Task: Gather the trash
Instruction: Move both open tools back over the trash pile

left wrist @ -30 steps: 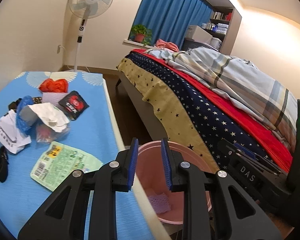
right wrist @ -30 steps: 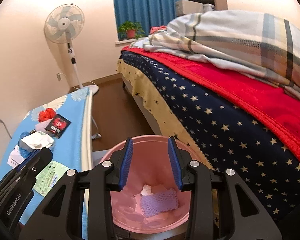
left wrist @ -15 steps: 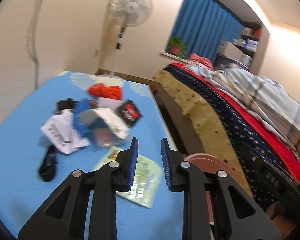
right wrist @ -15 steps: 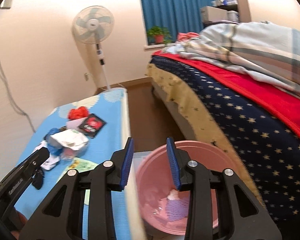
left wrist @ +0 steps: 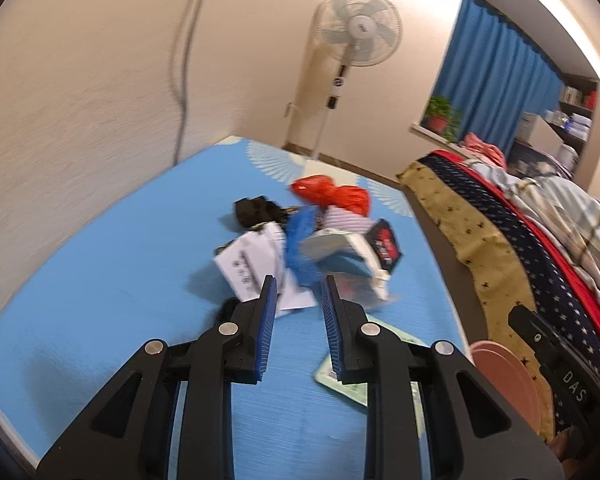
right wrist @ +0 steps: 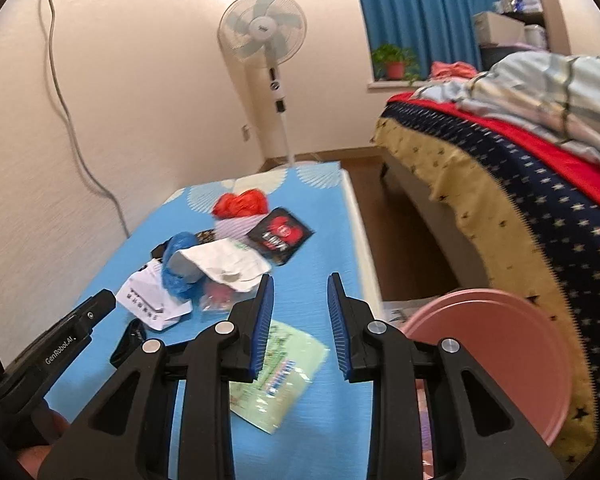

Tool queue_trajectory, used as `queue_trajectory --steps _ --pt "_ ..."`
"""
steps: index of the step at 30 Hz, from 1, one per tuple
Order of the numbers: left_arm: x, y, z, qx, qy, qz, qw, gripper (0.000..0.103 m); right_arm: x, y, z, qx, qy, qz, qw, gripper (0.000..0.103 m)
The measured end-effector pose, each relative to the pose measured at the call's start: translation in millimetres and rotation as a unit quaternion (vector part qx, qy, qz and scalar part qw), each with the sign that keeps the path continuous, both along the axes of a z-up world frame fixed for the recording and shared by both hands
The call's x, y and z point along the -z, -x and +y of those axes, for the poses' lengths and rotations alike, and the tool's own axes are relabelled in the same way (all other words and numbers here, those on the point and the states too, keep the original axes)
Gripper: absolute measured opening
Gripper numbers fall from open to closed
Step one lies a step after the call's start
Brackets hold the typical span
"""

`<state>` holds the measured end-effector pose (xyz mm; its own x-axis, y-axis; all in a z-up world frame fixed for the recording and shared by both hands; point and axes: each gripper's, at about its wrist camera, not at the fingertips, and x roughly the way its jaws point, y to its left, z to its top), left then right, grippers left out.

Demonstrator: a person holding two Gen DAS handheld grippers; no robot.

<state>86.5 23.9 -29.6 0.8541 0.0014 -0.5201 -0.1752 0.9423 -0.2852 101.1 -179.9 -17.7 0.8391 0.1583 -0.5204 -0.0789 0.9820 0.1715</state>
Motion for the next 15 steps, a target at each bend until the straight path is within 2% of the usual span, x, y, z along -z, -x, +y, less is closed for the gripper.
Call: queue_trajectory --steps 8,15 --pt "17.3 -15.1 24.3 -0.044 0.015 0.022 0.9987 0.024 22.7 -35.6 24.0 -0.026 -0.03 0.034 0.999 0.028" --pt "25.5 -29.5 33.1 -0.061 0.021 0.036 0.9973 0.026 42.6 -69.5 28.7 -0.015 -0.053 0.069 0.996 0.028"
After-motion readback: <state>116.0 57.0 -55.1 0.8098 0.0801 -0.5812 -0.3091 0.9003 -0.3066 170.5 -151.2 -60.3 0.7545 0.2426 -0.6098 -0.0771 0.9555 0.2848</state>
